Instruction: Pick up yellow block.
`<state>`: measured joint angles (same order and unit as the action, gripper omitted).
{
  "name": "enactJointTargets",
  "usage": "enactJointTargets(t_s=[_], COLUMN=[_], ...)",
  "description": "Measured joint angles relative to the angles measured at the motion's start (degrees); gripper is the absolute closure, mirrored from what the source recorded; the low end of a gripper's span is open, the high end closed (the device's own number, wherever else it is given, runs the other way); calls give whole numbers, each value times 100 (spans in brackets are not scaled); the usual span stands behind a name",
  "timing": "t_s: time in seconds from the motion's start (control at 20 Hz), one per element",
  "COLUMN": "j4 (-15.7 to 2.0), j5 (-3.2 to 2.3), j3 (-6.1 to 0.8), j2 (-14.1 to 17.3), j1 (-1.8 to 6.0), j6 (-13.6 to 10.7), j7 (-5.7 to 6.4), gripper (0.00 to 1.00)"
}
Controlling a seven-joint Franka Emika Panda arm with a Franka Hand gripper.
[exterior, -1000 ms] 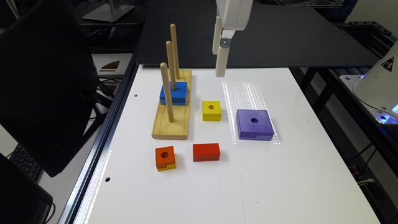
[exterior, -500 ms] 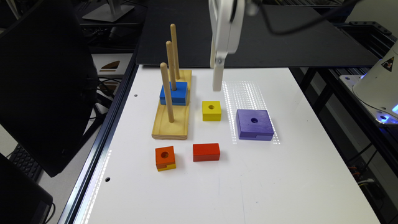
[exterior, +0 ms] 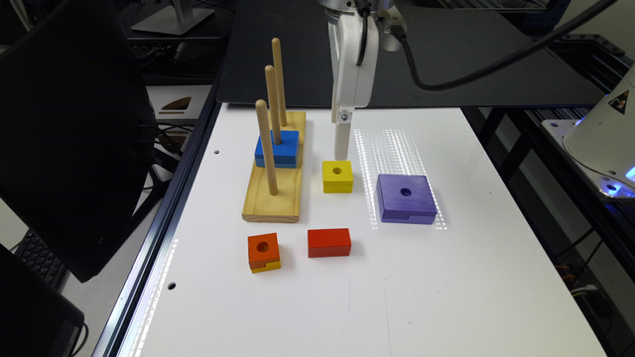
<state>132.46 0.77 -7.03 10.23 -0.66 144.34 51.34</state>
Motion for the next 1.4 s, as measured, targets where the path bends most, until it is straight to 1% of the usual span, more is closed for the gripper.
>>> enactJointTargets(t_s=[0.3,0.45,0.6,0.7,1.05,1.2,1.25,1.3,1.4], j4=[3,4,3,2,1,1,1,0,0], j5=[0,-1,-7,-7,-7,-12,-14,-15,-15], j3=[1,3,7,9,10,13,16,17,18], j2=[99,267,477,556,600,743,830,875,912], j1=[0,0,0,0,1,1,1,1,1], j6=[25,169,387,475,495,620,718,767,813], j7=[0,0,0,0,0,0,0,0,0], gripper=[0,0,0,0,0,0,0,0,0])
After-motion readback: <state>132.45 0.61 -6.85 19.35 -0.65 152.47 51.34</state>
